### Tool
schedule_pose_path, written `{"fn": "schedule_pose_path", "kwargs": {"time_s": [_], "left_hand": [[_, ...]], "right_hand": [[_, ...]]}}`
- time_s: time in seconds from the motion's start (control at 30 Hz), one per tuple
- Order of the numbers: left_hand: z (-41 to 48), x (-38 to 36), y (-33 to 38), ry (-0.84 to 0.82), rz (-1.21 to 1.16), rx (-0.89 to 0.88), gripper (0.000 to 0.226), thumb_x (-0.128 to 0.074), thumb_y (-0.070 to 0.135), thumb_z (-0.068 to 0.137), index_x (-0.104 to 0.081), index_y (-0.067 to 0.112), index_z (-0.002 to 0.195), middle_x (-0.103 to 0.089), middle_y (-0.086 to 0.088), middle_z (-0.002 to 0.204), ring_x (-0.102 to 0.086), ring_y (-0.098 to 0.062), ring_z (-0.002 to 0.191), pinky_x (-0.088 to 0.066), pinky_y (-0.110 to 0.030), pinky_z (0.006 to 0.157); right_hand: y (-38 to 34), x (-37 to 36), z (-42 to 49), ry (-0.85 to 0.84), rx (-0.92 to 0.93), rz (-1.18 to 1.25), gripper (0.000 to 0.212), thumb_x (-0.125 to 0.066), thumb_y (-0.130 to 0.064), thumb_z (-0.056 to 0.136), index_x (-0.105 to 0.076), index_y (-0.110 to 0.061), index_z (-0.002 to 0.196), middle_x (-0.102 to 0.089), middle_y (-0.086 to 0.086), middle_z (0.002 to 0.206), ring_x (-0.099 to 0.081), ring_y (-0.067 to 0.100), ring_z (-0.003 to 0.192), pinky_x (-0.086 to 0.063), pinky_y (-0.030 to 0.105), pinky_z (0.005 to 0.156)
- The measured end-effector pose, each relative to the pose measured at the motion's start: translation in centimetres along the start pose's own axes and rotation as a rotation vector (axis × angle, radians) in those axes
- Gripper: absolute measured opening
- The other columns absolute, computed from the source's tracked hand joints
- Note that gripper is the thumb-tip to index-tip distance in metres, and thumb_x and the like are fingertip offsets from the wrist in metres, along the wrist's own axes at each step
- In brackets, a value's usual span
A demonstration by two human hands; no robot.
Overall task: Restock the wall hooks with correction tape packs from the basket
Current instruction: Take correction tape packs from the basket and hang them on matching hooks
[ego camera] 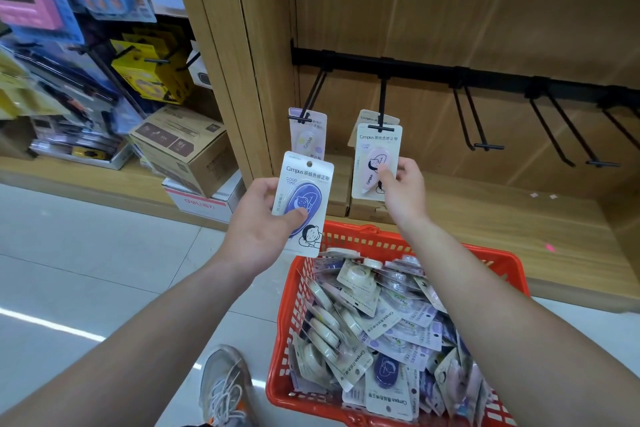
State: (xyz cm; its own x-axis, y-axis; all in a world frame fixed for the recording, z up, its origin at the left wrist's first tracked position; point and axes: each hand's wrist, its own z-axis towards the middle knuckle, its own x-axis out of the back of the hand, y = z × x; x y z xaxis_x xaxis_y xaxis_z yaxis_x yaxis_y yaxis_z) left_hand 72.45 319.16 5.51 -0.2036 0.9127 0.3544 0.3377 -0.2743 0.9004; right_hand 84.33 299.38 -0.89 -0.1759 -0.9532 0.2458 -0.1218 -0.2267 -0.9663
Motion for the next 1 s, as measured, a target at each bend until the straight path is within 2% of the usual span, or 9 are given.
{"fn": "schedule_pose_path", "kwargs": {"time_s": [0.13,0.23,0.3,0.37,0.43,0.5,0.67,0.83,1.0], "left_hand": [[0.2,-0.3,0.1,-0.017,0.004,0.004,0.045,-0.077,0.030,0.090,-0.050,0.029,0.126,-0.071,0.005,0.120,-0.077,-0.021,0.091,-0.066,-0.041,0.071],[0.3,-0.7,0.2,-0.021,0.007,0.008,0.042,-0.077,0.029,0.090,-0.050,0.030,0.123,-0.072,0.005,0.117,-0.077,-0.020,0.090,-0.066,-0.039,0.071],[0.3,-1.1,0.5,-0.026,0.013,0.003,0.040,-0.076,0.030,0.091,-0.050,0.029,0.120,-0.073,0.007,0.112,-0.077,-0.018,0.087,-0.064,-0.034,0.066],[0.4,-1.9,0.9,-0.042,0.017,-0.007,0.037,-0.076,0.029,0.091,-0.050,0.026,0.118,-0.074,0.009,0.105,-0.077,-0.014,0.083,-0.062,-0.030,0.063],[0.6,-3.2,1.4,-0.074,0.022,-0.015,0.035,-0.078,0.025,0.091,-0.053,0.024,0.115,-0.074,0.012,0.100,-0.076,-0.011,0.083,-0.064,-0.035,0.069],[0.9,-4.7,2.1,-0.118,0.039,-0.024,0.036,-0.080,0.023,0.089,-0.055,0.022,0.115,-0.075,0.011,0.100,-0.076,-0.013,0.086,-0.064,-0.041,0.079],[1.2,-9.7,4.2,-0.224,0.079,-0.050,0.034,-0.081,0.018,0.088,-0.056,0.019,0.110,-0.077,0.003,0.104,-0.077,-0.017,0.087,-0.065,-0.043,0.078],[0.7,-15.7,5.6,-0.295,0.047,-0.095,0.032,-0.080,0.009,0.088,-0.060,0.013,0.112,-0.077,-0.003,0.108,-0.076,-0.018,0.090,-0.064,-0.042,0.082],[1.7,-20.8,7.0,-0.231,0.066,-0.149,0.025,-0.079,0.013,0.090,-0.062,0.015,0.108,-0.074,0.000,0.100,-0.073,-0.018,0.090,-0.062,-0.046,0.083]], "right_hand": [[0.4,0.1,0.0,0.034,-0.004,-0.002,0.014,-0.056,-0.030,0.104,-0.057,-0.020,0.114,-0.072,-0.005,0.108,-0.070,0.014,0.098,-0.060,0.038,0.077],[-0.2,0.0,1.3,0.047,-0.075,-0.044,0.021,-0.058,-0.037,0.102,-0.058,-0.020,0.113,-0.069,-0.009,0.100,-0.069,0.015,0.088,-0.063,0.047,0.078],[-0.9,0.1,2.2,0.013,-0.174,-0.085,0.029,-0.058,-0.043,0.101,-0.059,-0.018,0.114,-0.066,-0.009,0.098,-0.066,0.016,0.085,-0.063,0.046,0.079],[-1.1,0.7,2.7,-0.039,-0.183,-0.234,0.038,-0.057,-0.049,0.100,-0.060,-0.016,0.119,-0.068,-0.003,0.107,-0.066,0.021,0.091,-0.059,0.041,0.080],[-1.4,2.3,2.4,-0.091,-0.113,-0.430,0.047,-0.057,-0.048,0.101,-0.057,-0.012,0.131,-0.065,0.003,0.118,-0.061,0.024,0.104,-0.046,0.032,0.080],[-1.5,4.9,1.5,-0.168,-0.045,-0.552,0.051,-0.059,-0.045,0.101,-0.053,-0.012,0.139,-0.063,0.004,0.128,-0.061,0.024,0.113,-0.042,0.030,0.081],[-2.5,13.2,-1.2,-0.495,0.082,-0.883,0.029,-0.066,-0.049,0.095,-0.063,-0.024,0.110,-0.070,-0.002,0.111,-0.065,0.019,0.101,-0.045,0.029,0.080],[-2.7,20.6,-3.9,-0.674,0.087,-1.095,0.038,-0.064,-0.050,0.096,-0.065,-0.021,0.120,-0.068,-0.004,0.116,-0.062,0.016,0.099,-0.043,0.027,0.078],[-1.5,23.3,-3.1,-0.758,0.039,-1.026,0.031,-0.067,-0.046,0.095,-0.067,-0.019,0.111,-0.071,0.001,0.112,-0.066,0.022,0.102,-0.051,0.034,0.089]]}}
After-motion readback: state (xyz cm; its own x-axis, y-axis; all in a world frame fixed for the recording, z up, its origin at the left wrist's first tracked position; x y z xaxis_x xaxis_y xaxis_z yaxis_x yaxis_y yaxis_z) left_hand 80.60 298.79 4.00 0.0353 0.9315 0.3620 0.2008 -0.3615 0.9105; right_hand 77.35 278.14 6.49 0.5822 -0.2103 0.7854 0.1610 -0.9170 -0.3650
